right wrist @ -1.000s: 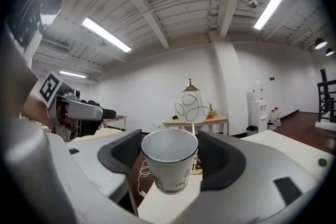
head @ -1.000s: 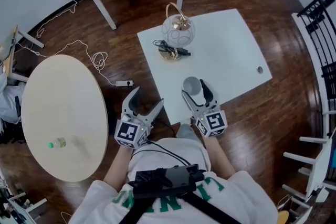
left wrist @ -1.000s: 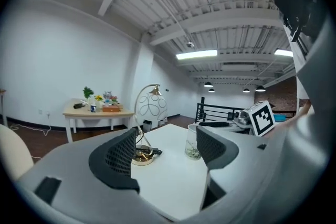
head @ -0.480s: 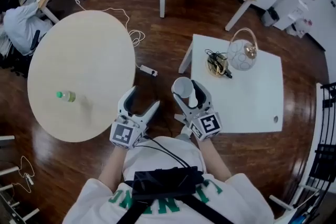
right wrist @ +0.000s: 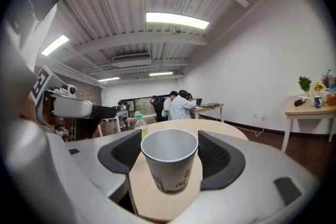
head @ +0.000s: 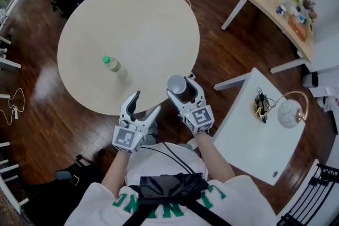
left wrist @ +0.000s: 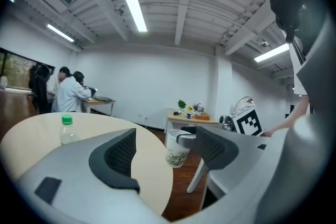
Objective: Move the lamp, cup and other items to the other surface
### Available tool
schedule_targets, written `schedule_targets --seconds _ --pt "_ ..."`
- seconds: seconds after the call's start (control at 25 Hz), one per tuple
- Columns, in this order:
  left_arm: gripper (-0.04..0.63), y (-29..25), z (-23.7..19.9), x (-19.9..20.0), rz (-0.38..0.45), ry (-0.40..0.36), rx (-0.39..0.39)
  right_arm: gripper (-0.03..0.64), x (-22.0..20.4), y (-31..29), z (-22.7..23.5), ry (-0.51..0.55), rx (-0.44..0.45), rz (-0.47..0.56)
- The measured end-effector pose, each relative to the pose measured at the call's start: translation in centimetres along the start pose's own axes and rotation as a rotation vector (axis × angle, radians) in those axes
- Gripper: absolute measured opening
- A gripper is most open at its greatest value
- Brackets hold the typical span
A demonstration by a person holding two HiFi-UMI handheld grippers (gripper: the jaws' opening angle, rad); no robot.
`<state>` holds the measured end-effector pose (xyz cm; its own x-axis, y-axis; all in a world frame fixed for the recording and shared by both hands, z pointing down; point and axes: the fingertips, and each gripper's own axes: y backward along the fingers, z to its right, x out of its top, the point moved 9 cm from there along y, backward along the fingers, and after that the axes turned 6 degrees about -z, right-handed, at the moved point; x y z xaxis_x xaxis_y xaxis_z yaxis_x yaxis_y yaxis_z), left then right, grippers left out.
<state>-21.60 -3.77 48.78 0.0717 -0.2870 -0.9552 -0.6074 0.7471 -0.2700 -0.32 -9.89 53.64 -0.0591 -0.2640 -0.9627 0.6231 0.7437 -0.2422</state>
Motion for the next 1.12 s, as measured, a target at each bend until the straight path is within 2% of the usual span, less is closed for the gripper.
schedule_targets --seconds 0.12,0.24,0.36,0.56,0.76,0.88,1.0,1.12 --pt "0.353 1.2 -2.4 0.5 -0.006 0.050 0.060 0.347 -1.1 -6.1 -1.2 -0.032 0.064 -0.046" --pt "0.353 2.2 -5.0 -0.2 -0.015 0.058 0.111 0.347 -2.0 -11.9 -1.9 -0.046 0.105 -0.092" --pt "0.353 2.6 -7.1 0.0 -0.024 0.100 0.144 0.347 -2.6 -17.6 -2.5 -0.014 0.136 -0.102" --pt "0.353 4.1 -10.1 -1.2 -0.038 0.109 0.198 0.347 -5.0 -24.5 -3.8 0.056 0.150 -0.152" --pt "0.354 5.7 -11.7 -2.1 -0.050 0.121 0.238 0.351 -7.9 -27.1 -4.0 0.094 0.153 -0.193" --pt "0.353 6.4 -11.9 -2.5 -0.063 0.125 0.237 0.374 -9.1 -27.8 -4.6 0.058 0.196 -0.223" --pt "0.353 6.5 -11.3 -2.5 -0.066 0.127 0.213 0.410 -9.0 -26.9 -4.9 0.052 0.221 -0.218" --pt "0.353 6.0 -10.5 -2.0 -0.053 0.118 0.181 0.411 -7.2 -24.3 -5.0 0.044 0.212 -0.171"
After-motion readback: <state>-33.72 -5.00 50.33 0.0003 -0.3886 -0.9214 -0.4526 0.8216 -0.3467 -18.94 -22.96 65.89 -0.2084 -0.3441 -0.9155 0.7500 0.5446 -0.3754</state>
